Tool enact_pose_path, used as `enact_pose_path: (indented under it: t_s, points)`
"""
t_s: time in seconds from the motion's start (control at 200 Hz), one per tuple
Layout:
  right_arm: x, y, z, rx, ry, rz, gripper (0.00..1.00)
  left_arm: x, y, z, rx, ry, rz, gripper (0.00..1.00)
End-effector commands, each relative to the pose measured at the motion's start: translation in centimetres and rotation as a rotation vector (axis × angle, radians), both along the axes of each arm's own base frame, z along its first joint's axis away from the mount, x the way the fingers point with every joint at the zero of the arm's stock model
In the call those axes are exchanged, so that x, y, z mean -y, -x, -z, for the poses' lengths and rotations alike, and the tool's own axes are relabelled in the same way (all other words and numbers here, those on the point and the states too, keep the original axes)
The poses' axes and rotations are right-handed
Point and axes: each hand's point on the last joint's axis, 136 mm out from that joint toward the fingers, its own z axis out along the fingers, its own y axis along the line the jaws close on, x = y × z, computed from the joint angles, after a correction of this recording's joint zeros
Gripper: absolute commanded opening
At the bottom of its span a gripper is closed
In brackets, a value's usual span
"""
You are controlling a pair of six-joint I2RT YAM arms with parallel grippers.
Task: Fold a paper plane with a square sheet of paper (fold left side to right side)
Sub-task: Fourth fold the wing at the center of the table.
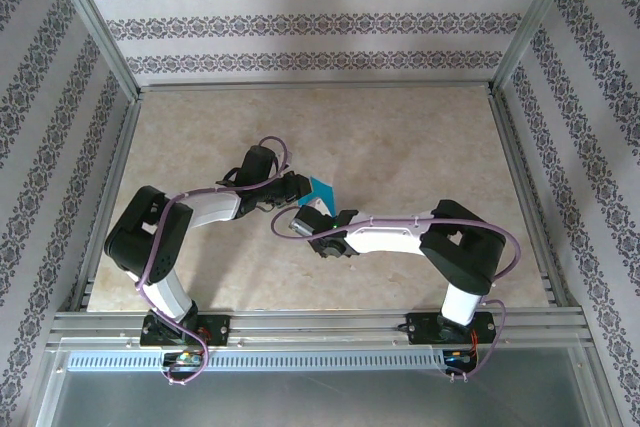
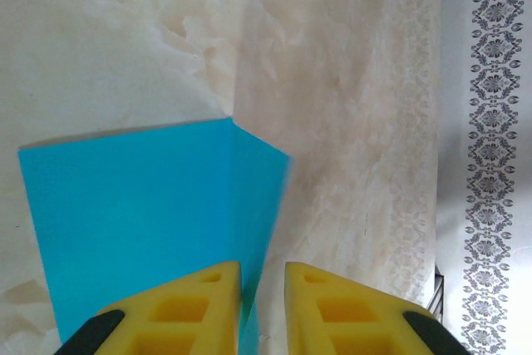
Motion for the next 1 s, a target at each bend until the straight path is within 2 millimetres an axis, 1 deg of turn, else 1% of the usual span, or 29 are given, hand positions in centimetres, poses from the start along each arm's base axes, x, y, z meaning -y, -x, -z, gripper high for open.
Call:
enact_pose_path:
  t_s: [0.0, 0.125, 0.25, 0.315, 0.44, 0.565, 0.645, 0.71, 0.859, 0.994]
  points:
    - [0.1, 0.1, 0.1, 0.012, 0.037, 0.001, 0.21, 0.1, 0.0, -1.2, 0.036, -0.011, 0.007, 0.22]
    - [0.1, 0.3, 0.5, 0.003, 0.043, 0.003, 0.18, -0.2, 0.3, -1.2, 0.036, -0.017, -0.001, 0.24]
    - [0.2, 0.5, 1.1, -0.011, 0.050, 0.002, 0.12, -0.7, 0.6, -1.3, 0.037, -0.021, -0.010, 0.26]
    - [0.3, 0.6, 1.2, -0.016, 0.050, 0.007, 0.10, -1.1, 0.8, -1.5, 0.038, -0.020, -0.016, 0.28]
    - [0.6, 0.5, 0.9, -0.020, 0.015, 0.026, 0.08, -2.6, 1.3, -2.2, 0.047, -0.029, -0.042, 0.30]
    - [0.6, 0.4, 0.6, -0.047, -0.073, 0.034, 0.07, -4.5, 2.1, -2.9, 0.056, -0.061, -0.062, 0.32]
    - [0.7, 0.6, 0.7, -0.073, -0.126, 0.033, 0.07, -5.5, 2.7, -3.0, 0.052, -0.075, -0.075, 0.32]
    - [0.8, 0.8, 1.1, -0.091, -0.148, 0.019, 0.07, -5.9, 3.3, -3.0, 0.051, -0.085, -0.077, 0.32]
    - [1.3, 1.1, 1.7, -0.100, -0.113, -0.012, 0.08, -5.8, 4.3, -2.0, 0.022, -0.070, -0.065, 0.32]
    - [1.1, 0.9, 1.2, -0.083, -0.124, -0.017, 0.08, -4.5, 4.7, -1.0, -0.008, -0.017, -0.045, 0.33]
